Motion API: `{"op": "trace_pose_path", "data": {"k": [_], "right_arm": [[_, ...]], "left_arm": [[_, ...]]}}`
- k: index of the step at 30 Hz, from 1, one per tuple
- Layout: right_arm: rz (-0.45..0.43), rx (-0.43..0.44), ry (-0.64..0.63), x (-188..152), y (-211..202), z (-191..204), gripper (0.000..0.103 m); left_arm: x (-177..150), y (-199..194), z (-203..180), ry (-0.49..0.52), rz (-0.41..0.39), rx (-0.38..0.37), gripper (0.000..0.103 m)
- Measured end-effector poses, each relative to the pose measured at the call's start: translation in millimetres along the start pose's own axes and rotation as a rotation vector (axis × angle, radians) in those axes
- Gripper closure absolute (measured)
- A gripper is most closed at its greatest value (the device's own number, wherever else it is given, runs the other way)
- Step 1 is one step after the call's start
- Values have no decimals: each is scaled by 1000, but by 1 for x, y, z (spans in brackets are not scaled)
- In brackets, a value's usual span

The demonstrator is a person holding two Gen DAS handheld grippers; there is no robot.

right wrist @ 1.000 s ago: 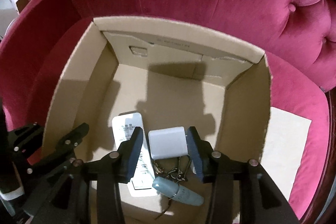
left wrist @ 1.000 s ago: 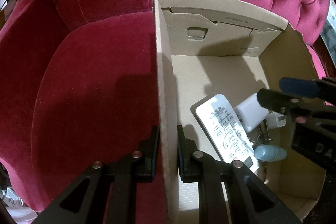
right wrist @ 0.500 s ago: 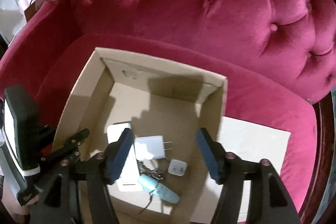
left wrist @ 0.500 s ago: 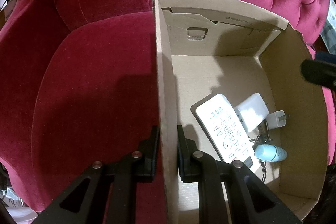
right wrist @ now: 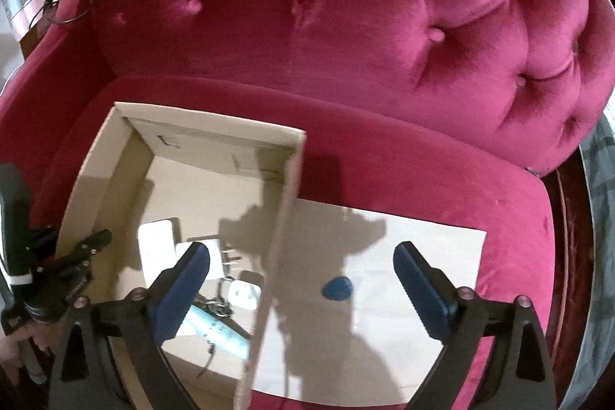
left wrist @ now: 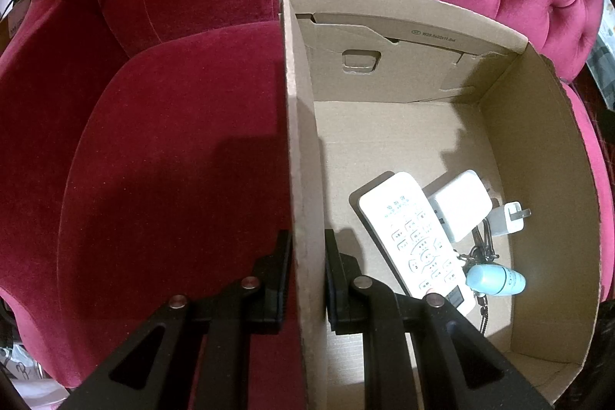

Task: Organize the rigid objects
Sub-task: 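Move the right tool back over the paper toward the blue key tag, then close the right gripper on the blue key tag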

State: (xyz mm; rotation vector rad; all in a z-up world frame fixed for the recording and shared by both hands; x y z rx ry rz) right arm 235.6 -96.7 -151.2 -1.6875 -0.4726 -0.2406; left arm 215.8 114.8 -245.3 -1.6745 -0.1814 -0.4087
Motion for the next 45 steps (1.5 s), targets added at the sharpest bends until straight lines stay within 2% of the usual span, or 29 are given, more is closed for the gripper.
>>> {"op": "trace_pose_path", "data": {"k": [9, 13, 30, 38, 41, 45], "right_arm": [[-30, -67, 11, -15, 16, -37, 2], [-19, -65, 23, -26, 30, -48, 2], [63, -30, 0, -67, 98, -47, 5], [106, -16, -17, -74, 121, -43, 14], [114, -7, -22, -74, 125, -40, 20], [122, 13, -33, -72, 129, -36, 34]], "left_arm": [[0, 0, 0, 2, 0, 2, 86], [0, 0, 0, 2, 0, 3, 86], [0, 1, -1, 4, 1, 9, 86], [0, 1, -3, 2, 1, 10, 86], [0, 1, -4, 2, 1, 10, 86], [0, 1, -4, 2, 1, 10, 86]]}}
Point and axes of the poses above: each gripper's, at about its wrist camera, not at the fingertips, and y roughly the way its jaws point, z to its left, x to its top, the point moved 7 cm from there along y, roughly the way its jaws point, and after that the axes turned 6 degrees about -x, right-handed, at the moved point
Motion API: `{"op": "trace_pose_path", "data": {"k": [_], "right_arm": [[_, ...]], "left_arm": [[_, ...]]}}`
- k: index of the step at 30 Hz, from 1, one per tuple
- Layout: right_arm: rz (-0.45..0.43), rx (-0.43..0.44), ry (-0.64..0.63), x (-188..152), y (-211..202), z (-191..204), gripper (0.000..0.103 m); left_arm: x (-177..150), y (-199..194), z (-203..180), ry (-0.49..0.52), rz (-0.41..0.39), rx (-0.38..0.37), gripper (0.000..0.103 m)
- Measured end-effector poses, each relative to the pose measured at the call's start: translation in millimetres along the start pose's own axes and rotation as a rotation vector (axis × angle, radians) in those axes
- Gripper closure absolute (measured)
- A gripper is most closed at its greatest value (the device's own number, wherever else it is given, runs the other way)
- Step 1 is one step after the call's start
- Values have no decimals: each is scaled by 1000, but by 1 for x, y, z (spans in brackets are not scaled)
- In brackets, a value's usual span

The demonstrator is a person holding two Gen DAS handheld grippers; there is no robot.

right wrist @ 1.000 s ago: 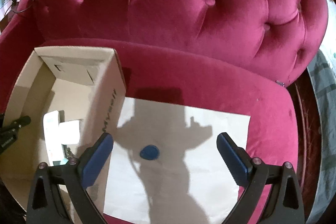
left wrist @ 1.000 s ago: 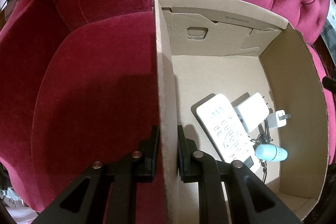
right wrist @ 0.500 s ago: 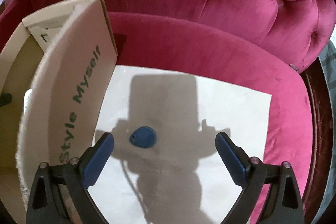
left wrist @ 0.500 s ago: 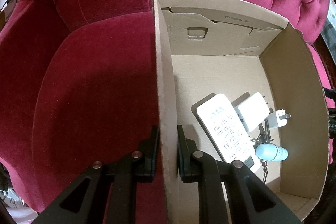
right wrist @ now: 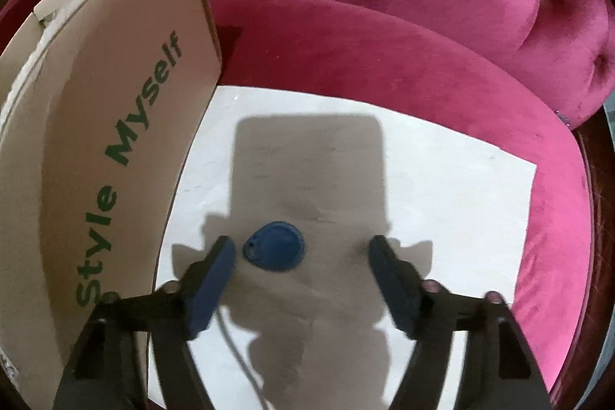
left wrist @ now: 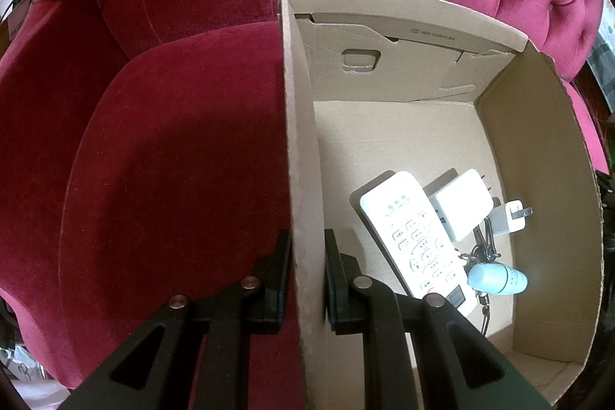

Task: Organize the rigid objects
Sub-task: 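Close the right gripper on the blue key tag, then lift the blue key tag with the right gripper and carry it over the box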

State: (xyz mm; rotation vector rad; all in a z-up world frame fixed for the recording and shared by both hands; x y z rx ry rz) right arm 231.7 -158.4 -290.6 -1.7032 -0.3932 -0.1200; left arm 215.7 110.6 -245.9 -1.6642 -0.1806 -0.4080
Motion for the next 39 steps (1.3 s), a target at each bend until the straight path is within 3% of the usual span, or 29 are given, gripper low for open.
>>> {"op": "trace_pose_path", "data": {"k": [5, 8, 10, 24, 39], "right_arm": [[4, 13, 21, 2, 2, -7, 39], [2, -3, 17, 5, 0, -8, 52], [3, -12, 10, 6, -1, -8, 69], [11, -29, 37, 10, -17, -9, 69], [-48, -46, 46, 16, -58, -9, 69]], "left_arm": [[0, 0, 0, -2, 0, 0, 86], [0, -1, 0, -2, 1, 1, 86], [0, 0, 0, -1, 1, 2, 86], [0, 0, -1, -2, 1, 4, 86], [0, -1, -1, -4, 0, 7, 86]]}}
Point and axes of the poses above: each gripper's, at about its wrist camera, not at the fingertips, and y roughly the way its jaws point, z to its left, x to its top, the point moved 7 cm from there along y, roughly the way its jaws point, and after that the axes turned 6 degrees about -x, right-handed, at the moved point
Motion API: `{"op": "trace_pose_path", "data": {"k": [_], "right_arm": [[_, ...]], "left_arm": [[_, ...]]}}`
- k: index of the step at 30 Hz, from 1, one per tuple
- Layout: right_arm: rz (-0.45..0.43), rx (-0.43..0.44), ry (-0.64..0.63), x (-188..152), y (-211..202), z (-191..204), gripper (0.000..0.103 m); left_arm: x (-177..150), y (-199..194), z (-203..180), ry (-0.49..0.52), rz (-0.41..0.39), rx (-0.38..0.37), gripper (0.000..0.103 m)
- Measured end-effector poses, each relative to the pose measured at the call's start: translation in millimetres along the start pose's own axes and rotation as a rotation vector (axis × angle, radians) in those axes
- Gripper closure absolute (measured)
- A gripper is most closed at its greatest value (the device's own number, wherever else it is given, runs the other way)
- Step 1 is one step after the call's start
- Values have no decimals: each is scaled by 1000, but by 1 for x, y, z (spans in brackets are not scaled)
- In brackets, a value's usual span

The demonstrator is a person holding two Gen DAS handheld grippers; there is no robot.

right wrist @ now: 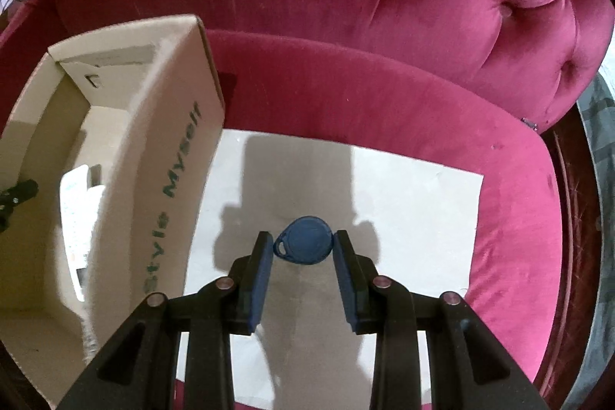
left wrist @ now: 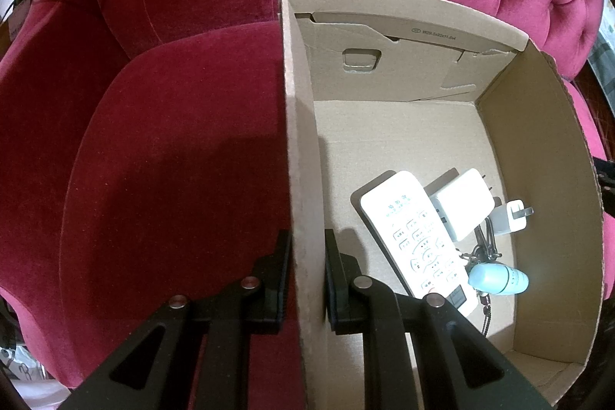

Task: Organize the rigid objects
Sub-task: 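Lift the blue key tag with the right gripper and carry it over the box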

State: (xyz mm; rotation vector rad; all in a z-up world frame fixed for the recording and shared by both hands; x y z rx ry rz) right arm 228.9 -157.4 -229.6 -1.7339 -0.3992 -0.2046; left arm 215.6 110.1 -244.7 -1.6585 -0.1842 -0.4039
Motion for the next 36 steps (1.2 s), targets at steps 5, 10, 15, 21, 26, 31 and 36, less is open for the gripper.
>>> {"op": "trace_pose_path", "data": {"k": [5, 10, 15, 21, 26, 31, 36], "right_arm": [[-23, 4, 14, 2, -18, -2, 69], [-52, -1, 4, 6, -35, -1, 69], [-86, 15, -3, 12, -47, 2, 69], [-114, 37, -27, 24, -74, 21, 69], [-138, 54, -52, 34, -89, 37, 69], [-147, 78, -79, 40, -93, 56, 69], [-148, 101, -112, 43, -93, 81, 69]], "left_arm": [[1, 0, -1, 0, 1, 2, 86], [1, 1, -2, -1, 0, 2, 86], [1, 1, -1, -4, 0, 0, 86], [1, 1, -1, -4, 0, 0, 86], [1, 1, -1, -3, 0, 0, 86], [1, 1, -1, -3, 0, 0, 86], [1, 1, -1, -4, 0, 0, 86]]}}
Point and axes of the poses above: each gripper's, at about its wrist camera, not at the fingertips, and y roughly the way its jaws point, z to its left, x to its top, the point moved 7 cm from there along y, roughly the way its jaws point, and after that the axes turned 6 degrees about -x, right-handed, at the moved point
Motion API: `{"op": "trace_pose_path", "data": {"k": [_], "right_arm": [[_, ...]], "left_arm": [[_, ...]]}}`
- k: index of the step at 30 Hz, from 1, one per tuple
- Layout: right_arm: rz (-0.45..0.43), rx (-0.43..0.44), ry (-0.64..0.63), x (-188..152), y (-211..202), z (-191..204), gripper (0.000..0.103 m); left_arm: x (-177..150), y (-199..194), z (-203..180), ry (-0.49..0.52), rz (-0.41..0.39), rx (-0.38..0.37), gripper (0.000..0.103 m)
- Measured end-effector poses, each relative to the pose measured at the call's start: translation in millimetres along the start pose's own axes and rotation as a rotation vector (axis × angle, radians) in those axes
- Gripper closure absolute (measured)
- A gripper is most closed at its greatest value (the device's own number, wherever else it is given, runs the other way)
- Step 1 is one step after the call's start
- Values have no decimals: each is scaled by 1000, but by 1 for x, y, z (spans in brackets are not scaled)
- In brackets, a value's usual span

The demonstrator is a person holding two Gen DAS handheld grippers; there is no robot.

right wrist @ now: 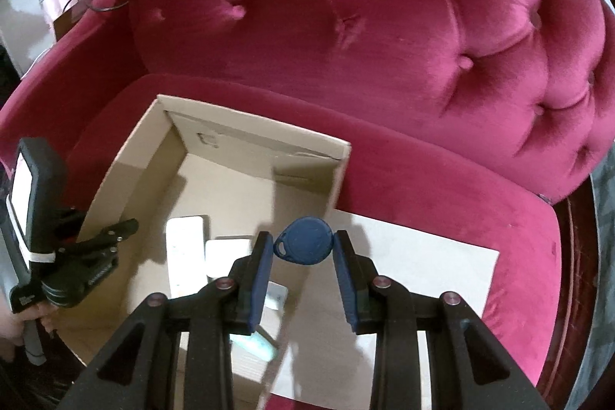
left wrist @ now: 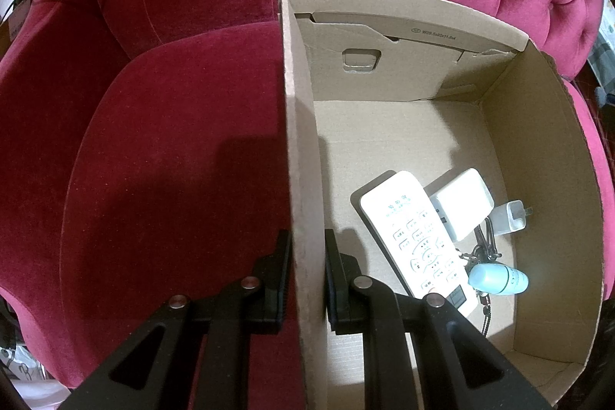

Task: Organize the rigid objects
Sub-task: 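Lift the blue key tag with the right gripper and carry it over the box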

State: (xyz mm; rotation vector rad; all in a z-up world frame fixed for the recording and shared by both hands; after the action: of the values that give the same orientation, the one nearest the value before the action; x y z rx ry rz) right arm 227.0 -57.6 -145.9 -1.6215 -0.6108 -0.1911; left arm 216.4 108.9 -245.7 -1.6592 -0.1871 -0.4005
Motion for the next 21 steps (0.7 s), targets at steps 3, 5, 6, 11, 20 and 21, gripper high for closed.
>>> {"op": "trace_pose_path", "data": {"k": [3, 5, 6, 11, 20, 21], "right_arm": [[3, 15, -16, 1, 3, 14, 69], [5, 21, -25, 1, 6, 21, 69], [7, 26, -27, 2, 7, 25, 69], [22, 39, -38, -2, 17, 43, 69], [86, 49, -26, -13, 43, 66, 69], [92, 49, -26, -14, 46, 68, 69]], "left_arm": [[0, 0, 0, 0, 0, 0, 86], [0, 0, 0, -1, 0, -1, 86], [0, 0, 0, -1, 0, -1, 86], [0, 0, 0, 0, 0, 0, 86], [0, 0, 0, 0, 0, 0, 86], [0, 0, 0, 0, 0, 0, 86]]}}
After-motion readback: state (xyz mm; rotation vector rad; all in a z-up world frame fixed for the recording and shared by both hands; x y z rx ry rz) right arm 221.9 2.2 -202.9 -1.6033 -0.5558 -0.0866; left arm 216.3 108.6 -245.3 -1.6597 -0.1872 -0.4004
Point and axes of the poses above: each gripper's, at about its wrist camera, not at the fingertips, and y roughly the way its jaws point, z to its left, x to its top, the point moved 7 cm from there along y, roughly the way its jaws point, and after that the axes turned 6 degrees about -x, right-handed, at the moved point
